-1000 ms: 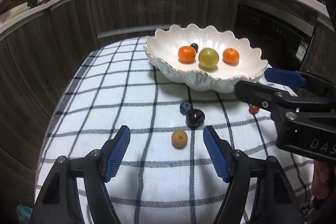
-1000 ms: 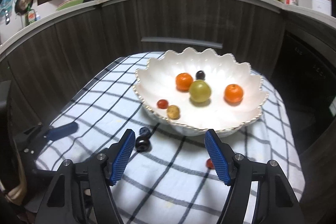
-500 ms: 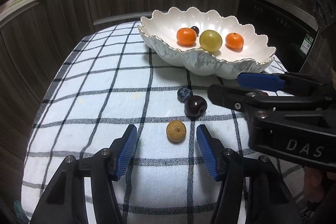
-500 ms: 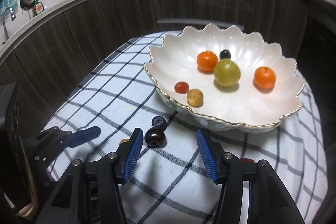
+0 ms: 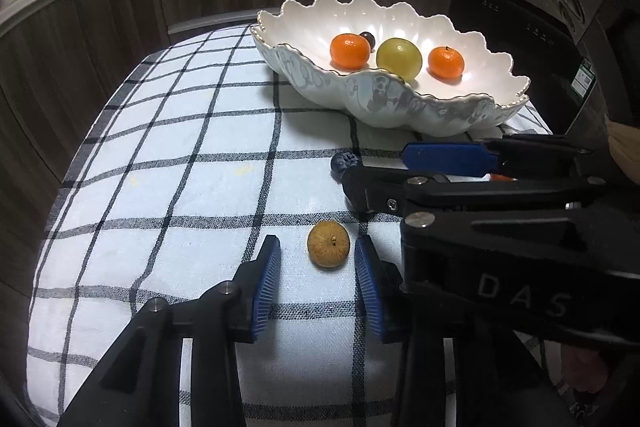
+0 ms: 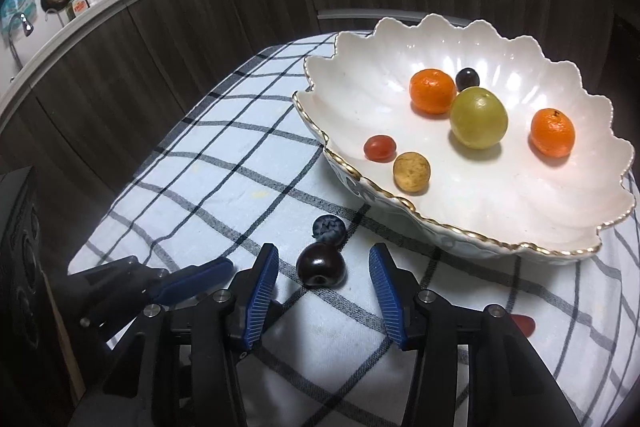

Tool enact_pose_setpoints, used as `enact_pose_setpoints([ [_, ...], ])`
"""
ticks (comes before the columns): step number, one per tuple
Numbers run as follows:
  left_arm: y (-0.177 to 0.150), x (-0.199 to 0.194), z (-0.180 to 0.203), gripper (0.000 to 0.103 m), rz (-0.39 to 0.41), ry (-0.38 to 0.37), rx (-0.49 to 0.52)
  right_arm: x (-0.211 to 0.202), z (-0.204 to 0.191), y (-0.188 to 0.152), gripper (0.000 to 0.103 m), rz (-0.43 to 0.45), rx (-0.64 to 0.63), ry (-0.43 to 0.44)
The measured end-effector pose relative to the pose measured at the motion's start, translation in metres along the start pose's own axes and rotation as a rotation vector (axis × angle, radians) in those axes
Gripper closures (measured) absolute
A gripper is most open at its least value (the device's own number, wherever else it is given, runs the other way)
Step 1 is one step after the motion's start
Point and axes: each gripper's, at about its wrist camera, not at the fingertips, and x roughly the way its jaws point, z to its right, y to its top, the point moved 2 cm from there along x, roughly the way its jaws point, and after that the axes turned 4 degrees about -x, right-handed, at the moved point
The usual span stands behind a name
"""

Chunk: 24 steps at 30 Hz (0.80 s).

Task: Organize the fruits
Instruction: 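Lower the left tool around a brown longan while the right tool approaches a dark plum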

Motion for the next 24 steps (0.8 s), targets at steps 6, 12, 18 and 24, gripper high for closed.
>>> enact_pose_setpoints([
  [6,0.001,0.003,-0.002,0.070,-0.002,-0.009,-0.006,0.011,0.001,0.001,0.061,-0.033,0.017,0.026],
  [12,0.001,0.003,-0.001,0.077,0.004,-0.016,0.006,0.022,0.002,-0.001,0.073,-0.080,0.034,0.038],
  [18,0.002,0.003,-0.001,0.081,0.003,-0.023,0.006,0.023,0.002,-0.002,0.074,-0.074,0.038,0.034],
  [24,0.002,0.000,-0.002,0.081,0.009,-0.017,0.002,0.016,0.004,-0.003,0.074,-0.062,0.054,0.032],
])
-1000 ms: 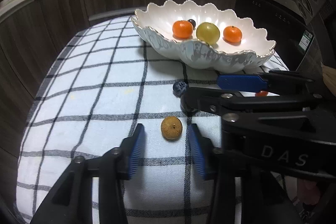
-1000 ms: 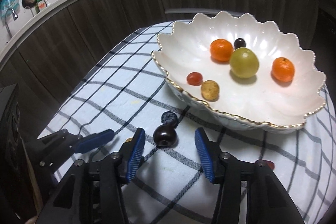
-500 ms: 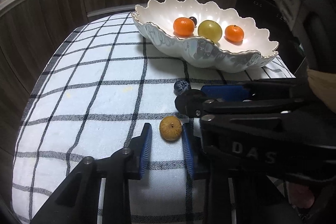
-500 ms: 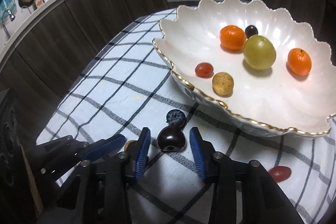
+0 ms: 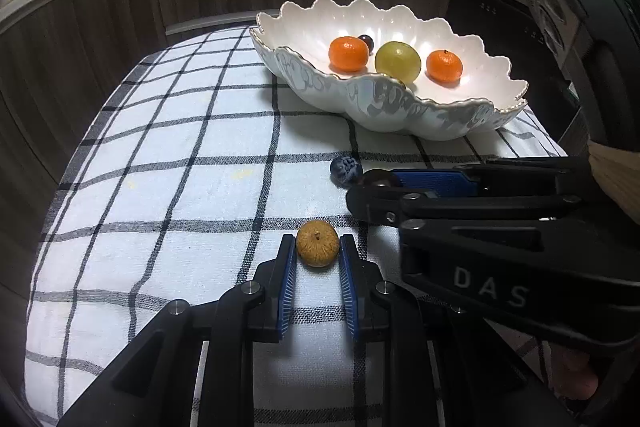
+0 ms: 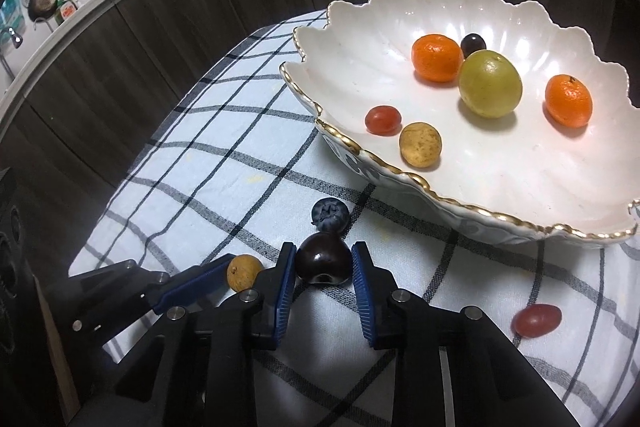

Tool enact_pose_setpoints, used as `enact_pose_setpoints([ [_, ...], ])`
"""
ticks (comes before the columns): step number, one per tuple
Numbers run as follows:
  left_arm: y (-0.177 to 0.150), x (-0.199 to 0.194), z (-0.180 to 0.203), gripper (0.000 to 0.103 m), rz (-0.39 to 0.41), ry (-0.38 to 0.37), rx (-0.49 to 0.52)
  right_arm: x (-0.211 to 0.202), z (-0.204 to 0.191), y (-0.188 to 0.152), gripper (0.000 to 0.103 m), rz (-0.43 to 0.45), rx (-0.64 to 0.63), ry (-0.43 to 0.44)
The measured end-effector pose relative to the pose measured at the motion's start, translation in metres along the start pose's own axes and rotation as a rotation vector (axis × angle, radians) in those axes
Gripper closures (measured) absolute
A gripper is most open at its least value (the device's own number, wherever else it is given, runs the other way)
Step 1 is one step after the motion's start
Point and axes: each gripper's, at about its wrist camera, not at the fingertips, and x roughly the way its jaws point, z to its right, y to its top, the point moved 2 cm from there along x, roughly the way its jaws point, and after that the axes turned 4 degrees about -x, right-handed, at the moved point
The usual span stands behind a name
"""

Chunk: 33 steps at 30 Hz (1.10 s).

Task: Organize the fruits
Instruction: 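Lower the left tool around a brown longan while the right tool approaches a dark plum, then close the left tool on the longan while the right tool grips the dark plum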

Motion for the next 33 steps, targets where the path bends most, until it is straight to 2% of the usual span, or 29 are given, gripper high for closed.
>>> enact_pose_setpoints([
  [33,0.015,-0.064,0.021,0.081,0.130,-0.014,0.054,-0.089,-0.008,-0.004,0.074,0.159,0.021,-0.074],
])
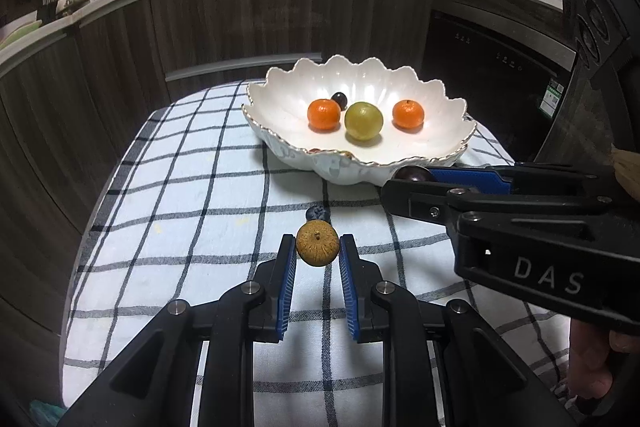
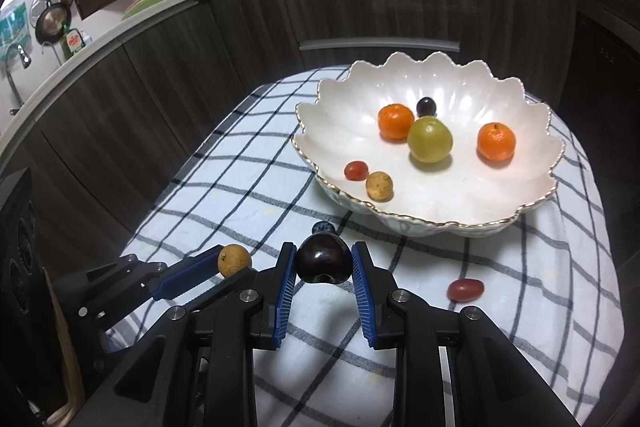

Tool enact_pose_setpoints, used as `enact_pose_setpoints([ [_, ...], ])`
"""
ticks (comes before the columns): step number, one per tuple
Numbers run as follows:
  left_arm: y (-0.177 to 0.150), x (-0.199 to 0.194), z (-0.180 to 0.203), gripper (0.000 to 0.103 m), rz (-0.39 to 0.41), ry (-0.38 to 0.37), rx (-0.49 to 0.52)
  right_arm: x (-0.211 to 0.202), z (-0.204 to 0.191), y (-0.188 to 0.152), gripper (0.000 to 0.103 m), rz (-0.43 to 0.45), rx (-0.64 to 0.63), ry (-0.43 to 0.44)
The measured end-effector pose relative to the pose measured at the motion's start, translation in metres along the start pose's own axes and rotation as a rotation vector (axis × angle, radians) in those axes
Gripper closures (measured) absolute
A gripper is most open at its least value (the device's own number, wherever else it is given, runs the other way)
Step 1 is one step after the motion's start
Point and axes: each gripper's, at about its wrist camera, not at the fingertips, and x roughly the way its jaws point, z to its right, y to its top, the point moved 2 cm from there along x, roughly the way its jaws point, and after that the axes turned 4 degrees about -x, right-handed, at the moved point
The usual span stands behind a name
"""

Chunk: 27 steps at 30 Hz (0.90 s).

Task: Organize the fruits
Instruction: 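Close the left tool on the longan while the right tool grips the dark plum, then carry the longan in the left tool and plum in the right tool over the bowl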

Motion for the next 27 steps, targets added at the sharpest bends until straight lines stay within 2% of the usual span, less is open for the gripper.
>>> enact_pose_setpoints([
  [27,0.049,-0.008,0.010,0.081,0.064,0.007,0.005,-0.047,0.026,0.026,0.074,0.112,0.029,-0.063],
])
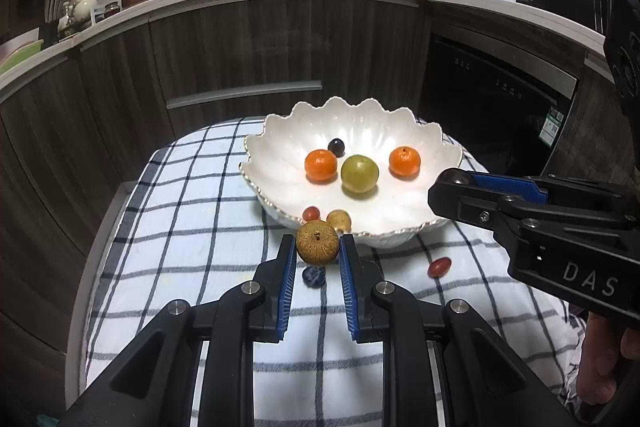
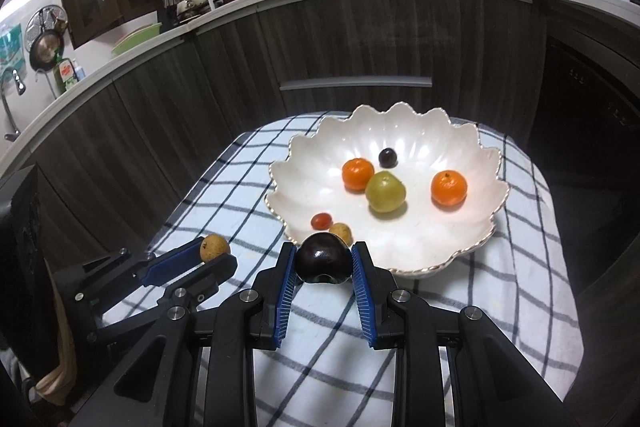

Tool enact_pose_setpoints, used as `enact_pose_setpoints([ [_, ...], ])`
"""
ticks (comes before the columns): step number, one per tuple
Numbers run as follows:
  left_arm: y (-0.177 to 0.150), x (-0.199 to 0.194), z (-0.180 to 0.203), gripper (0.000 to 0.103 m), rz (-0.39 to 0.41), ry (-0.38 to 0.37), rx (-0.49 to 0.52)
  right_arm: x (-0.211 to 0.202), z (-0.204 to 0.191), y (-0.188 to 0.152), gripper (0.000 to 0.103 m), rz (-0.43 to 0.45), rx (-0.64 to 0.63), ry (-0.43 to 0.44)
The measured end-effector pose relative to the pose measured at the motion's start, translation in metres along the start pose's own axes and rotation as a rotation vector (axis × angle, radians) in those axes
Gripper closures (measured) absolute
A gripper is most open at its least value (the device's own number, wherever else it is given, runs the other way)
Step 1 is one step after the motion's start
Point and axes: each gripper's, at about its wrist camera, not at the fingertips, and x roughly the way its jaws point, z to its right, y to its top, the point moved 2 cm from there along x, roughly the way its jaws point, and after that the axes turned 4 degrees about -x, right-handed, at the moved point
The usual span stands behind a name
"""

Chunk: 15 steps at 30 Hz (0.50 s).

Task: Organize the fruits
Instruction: 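Carry the longan in the left tool and plum in the right tool over the bowl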

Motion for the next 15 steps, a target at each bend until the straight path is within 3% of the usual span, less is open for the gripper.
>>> enact_pose_setpoints([
  [15,0.027,0.009,0.008,0.081,0.011,-0.002,0.010,-0.009,0.017,0.020,0.074,0.042,0.018,-0.025],
])
